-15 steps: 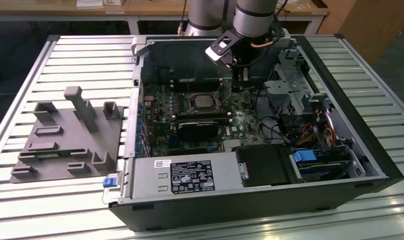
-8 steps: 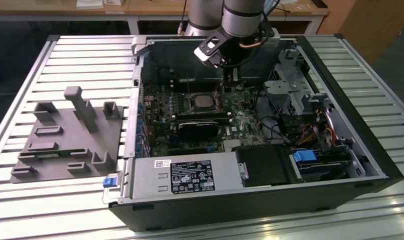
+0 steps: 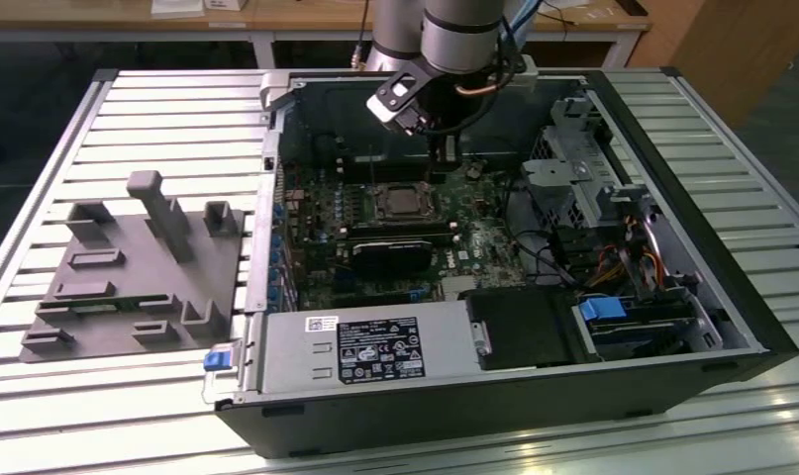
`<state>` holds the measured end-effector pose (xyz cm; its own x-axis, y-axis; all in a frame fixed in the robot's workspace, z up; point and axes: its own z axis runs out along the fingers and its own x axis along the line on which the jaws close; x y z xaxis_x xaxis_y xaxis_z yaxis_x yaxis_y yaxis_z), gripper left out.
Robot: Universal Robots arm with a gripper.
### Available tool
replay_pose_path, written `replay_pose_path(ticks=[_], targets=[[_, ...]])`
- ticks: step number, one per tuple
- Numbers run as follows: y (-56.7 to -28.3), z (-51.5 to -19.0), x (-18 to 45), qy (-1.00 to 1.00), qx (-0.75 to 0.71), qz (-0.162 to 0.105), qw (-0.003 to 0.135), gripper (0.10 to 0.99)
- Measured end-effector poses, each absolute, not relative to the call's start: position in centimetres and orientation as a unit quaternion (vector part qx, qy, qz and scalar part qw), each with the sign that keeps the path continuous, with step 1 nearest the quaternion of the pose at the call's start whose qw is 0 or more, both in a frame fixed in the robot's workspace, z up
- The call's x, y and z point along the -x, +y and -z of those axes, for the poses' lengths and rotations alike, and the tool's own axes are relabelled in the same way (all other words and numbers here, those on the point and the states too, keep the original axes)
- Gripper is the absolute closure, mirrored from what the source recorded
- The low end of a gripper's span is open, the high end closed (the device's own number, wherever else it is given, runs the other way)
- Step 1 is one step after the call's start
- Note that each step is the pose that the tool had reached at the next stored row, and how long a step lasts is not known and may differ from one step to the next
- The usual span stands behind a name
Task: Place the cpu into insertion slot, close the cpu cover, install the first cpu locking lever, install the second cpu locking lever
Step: 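Close the cpu cover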
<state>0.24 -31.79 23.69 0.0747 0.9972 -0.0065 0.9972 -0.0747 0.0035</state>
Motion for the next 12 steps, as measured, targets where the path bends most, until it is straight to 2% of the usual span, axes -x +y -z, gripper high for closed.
replay_pose_path(ticks=[12], targets=[[-31.8,-23.6,1.4,0.68,-0.733,-0.001,0.004,0.98]])
